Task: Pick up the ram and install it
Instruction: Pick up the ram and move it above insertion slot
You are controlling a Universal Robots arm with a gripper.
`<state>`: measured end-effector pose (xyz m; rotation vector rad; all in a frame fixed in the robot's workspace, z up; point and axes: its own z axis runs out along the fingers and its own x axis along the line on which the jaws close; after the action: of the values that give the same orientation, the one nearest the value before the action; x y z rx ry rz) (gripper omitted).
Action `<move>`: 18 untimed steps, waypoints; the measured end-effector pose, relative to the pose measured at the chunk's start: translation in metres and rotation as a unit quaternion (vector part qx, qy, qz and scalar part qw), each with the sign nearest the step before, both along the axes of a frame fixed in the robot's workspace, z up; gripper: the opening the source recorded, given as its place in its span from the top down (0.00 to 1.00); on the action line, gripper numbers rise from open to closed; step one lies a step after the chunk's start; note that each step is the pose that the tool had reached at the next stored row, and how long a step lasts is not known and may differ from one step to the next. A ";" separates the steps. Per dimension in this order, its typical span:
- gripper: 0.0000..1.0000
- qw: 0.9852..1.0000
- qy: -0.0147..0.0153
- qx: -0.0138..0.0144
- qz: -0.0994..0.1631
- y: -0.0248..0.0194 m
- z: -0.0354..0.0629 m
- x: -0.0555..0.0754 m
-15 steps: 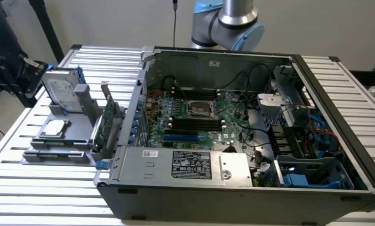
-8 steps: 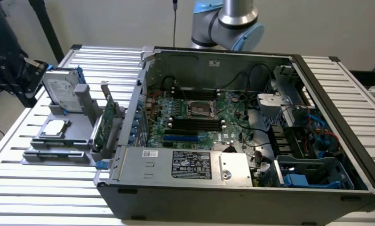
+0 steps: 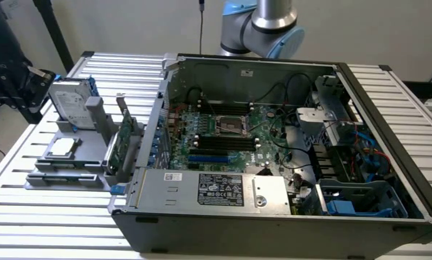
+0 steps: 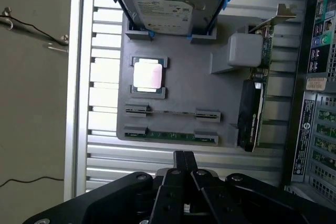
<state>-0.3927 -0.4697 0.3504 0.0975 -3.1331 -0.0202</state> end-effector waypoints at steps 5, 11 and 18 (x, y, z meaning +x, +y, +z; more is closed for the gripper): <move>0.89 0.999 0.000 -0.001 0.039 -0.0002 0.0000 0.000; 0.89 0.996 0.000 -0.002 0.093 -0.0001 -0.0001 0.000; 0.89 0.988 0.000 -0.002 0.156 -0.0001 -0.0002 0.000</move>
<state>-0.3927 -0.4699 0.3502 0.5857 -3.0778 -0.0108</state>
